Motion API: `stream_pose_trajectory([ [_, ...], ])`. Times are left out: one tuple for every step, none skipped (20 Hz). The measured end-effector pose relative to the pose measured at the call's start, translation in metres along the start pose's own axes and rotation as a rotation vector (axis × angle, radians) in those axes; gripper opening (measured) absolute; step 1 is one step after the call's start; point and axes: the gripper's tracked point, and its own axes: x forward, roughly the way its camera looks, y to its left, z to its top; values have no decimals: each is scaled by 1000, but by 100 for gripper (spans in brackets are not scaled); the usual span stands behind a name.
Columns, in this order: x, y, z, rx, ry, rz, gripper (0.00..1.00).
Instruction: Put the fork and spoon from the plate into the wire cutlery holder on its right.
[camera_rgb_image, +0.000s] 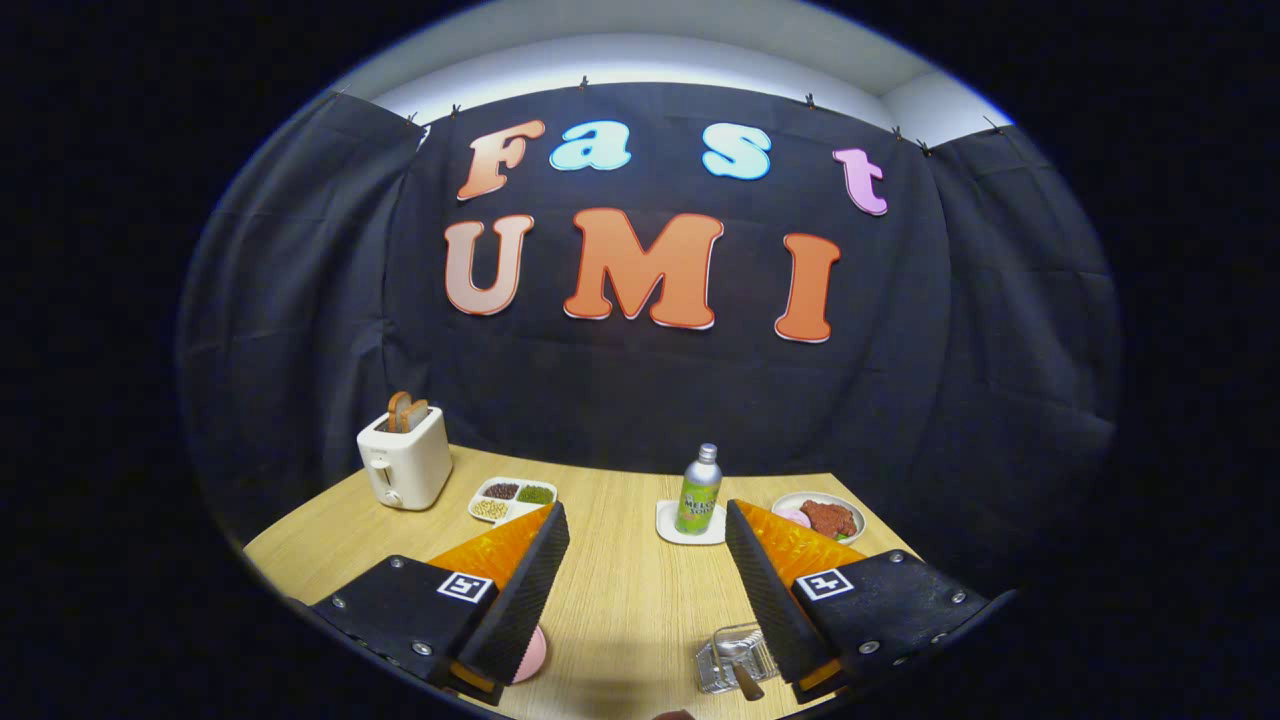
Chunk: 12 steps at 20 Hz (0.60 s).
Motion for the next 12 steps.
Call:
stream_pose_trajectory([
  [-2, 9, 2, 9, -13, 0, 94],
  [-4, 19, 2, 19, -20, 4, 95],
  [-6, 30, 2, 27, -24, 7, 95],
  [-5, 38, -1, 32, -28, 8, 95],
  [-6, 47, -2, 35, -34, 8, 95],
  [-5, 56, -3, 37, -39, 8, 95],
  [-7, 64, -6, 43, -42, 12, 96],
  [-9, 71, -11, 51, -42, 20, 96],
  [-8, 81, -18, 57, -30, 27, 96],
  [-7, 90, -29, 61, -11, 35, 96],
  [-6, 101, -41, 59, 18, 47, 96],
  [-5, 112, -54, 56, 49, 60, 96],
])
